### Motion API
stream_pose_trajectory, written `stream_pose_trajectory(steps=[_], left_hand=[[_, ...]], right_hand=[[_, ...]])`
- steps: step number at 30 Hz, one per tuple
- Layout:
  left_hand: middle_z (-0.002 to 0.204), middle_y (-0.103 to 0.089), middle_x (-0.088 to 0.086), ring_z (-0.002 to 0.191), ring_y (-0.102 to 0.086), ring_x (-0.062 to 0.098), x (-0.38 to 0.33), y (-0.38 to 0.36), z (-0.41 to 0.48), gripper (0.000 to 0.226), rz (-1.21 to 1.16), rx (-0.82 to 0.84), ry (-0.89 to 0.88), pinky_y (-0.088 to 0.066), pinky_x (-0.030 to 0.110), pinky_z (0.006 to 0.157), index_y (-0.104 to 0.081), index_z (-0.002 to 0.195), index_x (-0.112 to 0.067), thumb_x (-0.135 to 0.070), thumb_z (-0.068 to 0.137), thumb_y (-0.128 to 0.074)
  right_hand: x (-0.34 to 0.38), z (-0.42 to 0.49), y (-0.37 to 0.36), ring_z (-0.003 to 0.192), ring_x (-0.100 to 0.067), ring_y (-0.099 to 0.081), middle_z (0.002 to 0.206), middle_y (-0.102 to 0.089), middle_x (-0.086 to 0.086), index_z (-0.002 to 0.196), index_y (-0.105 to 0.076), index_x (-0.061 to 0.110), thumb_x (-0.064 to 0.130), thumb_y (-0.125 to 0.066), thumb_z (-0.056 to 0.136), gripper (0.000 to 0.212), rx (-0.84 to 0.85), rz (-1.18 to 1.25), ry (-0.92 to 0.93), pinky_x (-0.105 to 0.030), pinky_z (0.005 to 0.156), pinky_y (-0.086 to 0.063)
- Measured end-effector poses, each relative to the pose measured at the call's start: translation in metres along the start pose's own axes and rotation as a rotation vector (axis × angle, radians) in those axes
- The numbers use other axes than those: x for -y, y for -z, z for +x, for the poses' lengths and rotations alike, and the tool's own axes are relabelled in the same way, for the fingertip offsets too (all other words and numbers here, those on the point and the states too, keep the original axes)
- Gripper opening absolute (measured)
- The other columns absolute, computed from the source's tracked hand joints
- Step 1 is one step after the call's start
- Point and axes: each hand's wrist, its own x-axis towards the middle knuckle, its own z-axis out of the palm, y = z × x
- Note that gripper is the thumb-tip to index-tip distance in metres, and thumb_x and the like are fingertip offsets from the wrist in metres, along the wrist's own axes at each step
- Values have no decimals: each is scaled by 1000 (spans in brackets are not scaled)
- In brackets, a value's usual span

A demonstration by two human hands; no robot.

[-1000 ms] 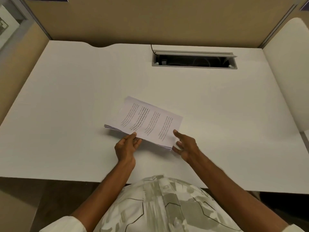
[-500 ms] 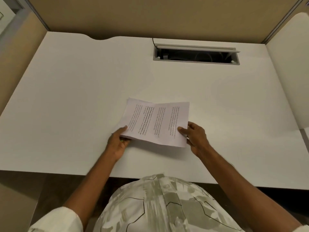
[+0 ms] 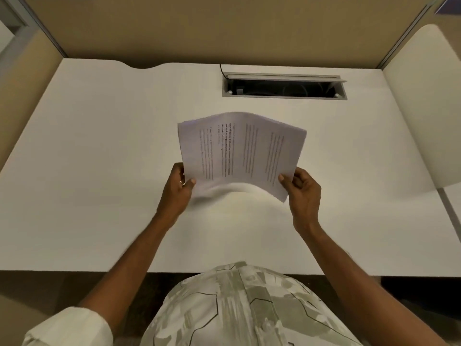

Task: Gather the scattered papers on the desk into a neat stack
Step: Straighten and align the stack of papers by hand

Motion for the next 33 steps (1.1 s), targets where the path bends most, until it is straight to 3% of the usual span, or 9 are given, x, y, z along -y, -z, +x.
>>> stream_pose_trajectory(steps=[3, 8, 13, 18, 22, 26, 28, 31, 33], left_hand=[[125, -57, -1, 109, -56, 16, -1, -14, -12, 39, 10, -70, -51, -47, 22, 89, -40, 133, -22, -4, 100, -49], [139, -51, 15, 116, -53, 21, 13, -35, -25, 45, 47, -94, 10, -45, 29, 91, -25, 147, -7, -6, 105, -43], [139, -52, 14, 124, -55, 32, 21, -34, -32, 45, 117, -151, -62, -53, 34, 94, -29, 150, -11, -20, 108, -40], [124, -50, 2, 106, -57, 21, 15, -32, -28, 40, 135, -212, -167, -47, -1, 66, -28, 146, -16, -21, 108, -39], [133, -52, 18, 112, -57, 26, 18, -40, -28, 42, 165, -201, -84, -47, 13, 76, -26, 148, -9, -20, 109, -38], [138, -49, 19, 114, -56, 24, 16, -41, -30, 51, 125, -214, -104, -52, 13, 80, -17, 154, -15, -25, 109, -38], [144, -44, 21, 124, -53, 29, 14, -41, -32, 60, 117, -198, -103, -54, 30, 94, -8, 158, -14, -27, 108, -38], [146, -41, 30, 131, -49, 42, 20, -42, -35, 60, 190, -175, -50, -48, 50, 106, -11, 156, -5, -27, 108, -38], [143, -44, 31, 130, -48, 46, 22, -43, -36, 57, 189, -176, 19, -45, 47, 103, -18, 153, -2, -32, 108, -37]], right_hand=[[-2, 3, -1, 100, -13, -78, 105, -82, 6, 106, -77, 22, 8, -74, 93, 19, -17, -52, 43, -25, 87, -61], [-22, 0, -2, 100, -19, -77, 104, -81, -2, 113, -77, 12, 3, -72, 94, 21, -27, -188, 17, -37, 94, -62], [-26, 2, 1, 90, -4, -76, 93, -80, 16, 103, -76, 24, 8, -74, 93, 19, -44, -171, 18, -27, 87, -62], [-28, 4, 2, 96, -1, -76, 103, -79, 16, 110, -75, 25, 8, -74, 93, 24, -14, -165, 36, -16, 87, -59], [-35, 4, 0, 90, 7, -73, 96, -73, 27, 104, -72, 26, 8, -74, 94, 20, -4, -243, 26, -21, 90, -60], [-32, 5, -1, 93, 4, -74, 90, -75, 33, 103, -74, 30, 11, -73, 95, 20, -32, -224, 78, -10, 82, -56], [-31, 5, 0, 95, 3, -74, 92, -75, 34, 101, -73, 34, 12, -73, 95, 22, -25, -209, 94, -9, 81, -56], [-37, 6, 3, 96, -4, -76, 93, -78, 26, 100, -75, 33, 8, -73, 94, 25, -5, -210, 39, -12, 81, -56], [-40, 6, 5, 97, -7, -76, 99, -80, 14, 108, -77, 24, 6, -72, 94, 24, 0, -208, 16, -13, 81, -56]])
